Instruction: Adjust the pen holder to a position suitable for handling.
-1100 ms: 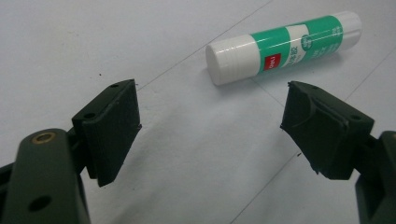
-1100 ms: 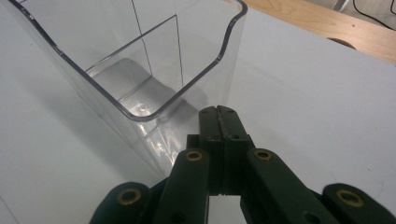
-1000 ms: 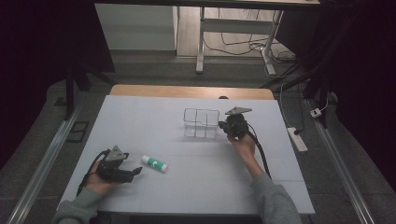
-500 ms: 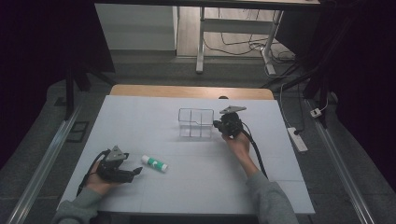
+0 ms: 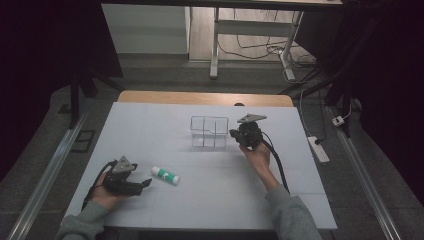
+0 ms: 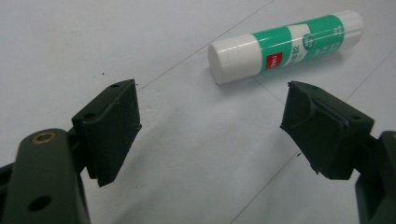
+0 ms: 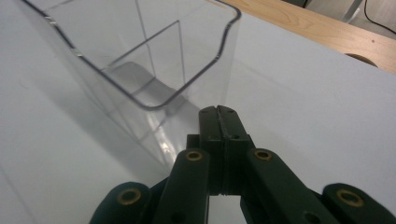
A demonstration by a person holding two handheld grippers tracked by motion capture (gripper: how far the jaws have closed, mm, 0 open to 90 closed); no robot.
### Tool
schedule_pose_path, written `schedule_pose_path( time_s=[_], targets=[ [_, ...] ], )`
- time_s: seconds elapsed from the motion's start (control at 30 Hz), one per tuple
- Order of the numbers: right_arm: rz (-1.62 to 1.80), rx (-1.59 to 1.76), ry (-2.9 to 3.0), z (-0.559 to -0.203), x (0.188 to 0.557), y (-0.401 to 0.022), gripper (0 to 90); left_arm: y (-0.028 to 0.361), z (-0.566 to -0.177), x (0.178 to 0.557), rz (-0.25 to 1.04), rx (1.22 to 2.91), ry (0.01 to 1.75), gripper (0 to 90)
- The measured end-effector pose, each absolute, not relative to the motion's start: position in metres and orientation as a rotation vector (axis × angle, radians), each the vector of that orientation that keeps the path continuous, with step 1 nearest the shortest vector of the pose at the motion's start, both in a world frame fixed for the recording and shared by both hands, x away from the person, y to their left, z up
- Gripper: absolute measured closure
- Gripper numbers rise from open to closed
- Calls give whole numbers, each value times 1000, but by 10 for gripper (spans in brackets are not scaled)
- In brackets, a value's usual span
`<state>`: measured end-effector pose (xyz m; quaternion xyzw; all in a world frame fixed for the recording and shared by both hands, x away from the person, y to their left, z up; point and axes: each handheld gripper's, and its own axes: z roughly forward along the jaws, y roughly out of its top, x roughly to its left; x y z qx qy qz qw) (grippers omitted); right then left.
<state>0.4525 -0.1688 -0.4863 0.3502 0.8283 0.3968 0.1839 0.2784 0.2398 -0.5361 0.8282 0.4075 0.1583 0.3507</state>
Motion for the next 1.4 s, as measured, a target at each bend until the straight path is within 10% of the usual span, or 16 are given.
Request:
schedule_pose_path(
  time_s=[0.27,0.77,1.4],
  targets=[
    [1126,919,2375,-480,430,-171,863,240,-536,278,411,2143,1054,190],
    [1246,877,2461,-471,408,-162,458,240,-536,280,410,2140,1056,191],
    [1247,767,2579,-465,392,-137,365,239,-537,282,411,2142,1047,194]
  ],
)
